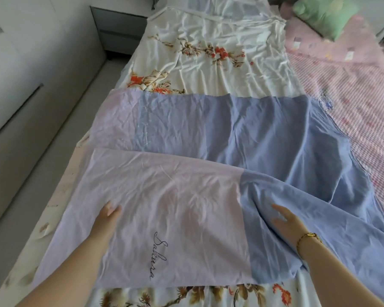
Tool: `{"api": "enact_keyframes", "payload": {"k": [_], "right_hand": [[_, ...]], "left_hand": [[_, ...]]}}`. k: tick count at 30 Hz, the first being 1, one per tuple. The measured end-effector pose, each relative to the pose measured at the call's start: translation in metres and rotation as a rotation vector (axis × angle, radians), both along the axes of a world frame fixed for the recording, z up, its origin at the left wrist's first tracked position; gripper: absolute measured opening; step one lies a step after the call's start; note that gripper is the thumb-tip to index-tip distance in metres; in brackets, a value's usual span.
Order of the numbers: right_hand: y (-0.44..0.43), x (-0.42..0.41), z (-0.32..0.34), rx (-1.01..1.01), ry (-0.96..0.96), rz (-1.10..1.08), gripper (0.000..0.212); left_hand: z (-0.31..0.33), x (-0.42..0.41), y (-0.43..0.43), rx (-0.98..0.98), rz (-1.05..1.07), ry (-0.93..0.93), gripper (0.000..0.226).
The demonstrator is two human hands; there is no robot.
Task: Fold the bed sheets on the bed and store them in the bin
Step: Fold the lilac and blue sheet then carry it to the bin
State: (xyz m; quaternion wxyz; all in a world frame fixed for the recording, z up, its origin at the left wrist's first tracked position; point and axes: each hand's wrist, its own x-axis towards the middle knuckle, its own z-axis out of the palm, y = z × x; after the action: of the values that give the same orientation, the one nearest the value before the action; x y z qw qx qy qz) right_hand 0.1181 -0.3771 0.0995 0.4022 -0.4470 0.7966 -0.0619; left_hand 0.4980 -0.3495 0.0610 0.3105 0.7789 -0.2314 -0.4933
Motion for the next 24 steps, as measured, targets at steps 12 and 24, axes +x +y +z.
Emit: {"api": "enact_keyframes", "payload": {"k": [12, 24], "right_hand": [[0.077, -0.198, -0.016, -0.176, 0.011, -0.355, 0.025], [0.07, -0.456, -0.075, -0.021, 0.194, -0.288, 0.05]], "left_hand": [[0.023, -0.223, -0.005, -0.13, -0.657, -0.019, 0.021], [-0.004, -0.534, 0.011, -0.176, -0.81, -0.11, 0.021]]}}
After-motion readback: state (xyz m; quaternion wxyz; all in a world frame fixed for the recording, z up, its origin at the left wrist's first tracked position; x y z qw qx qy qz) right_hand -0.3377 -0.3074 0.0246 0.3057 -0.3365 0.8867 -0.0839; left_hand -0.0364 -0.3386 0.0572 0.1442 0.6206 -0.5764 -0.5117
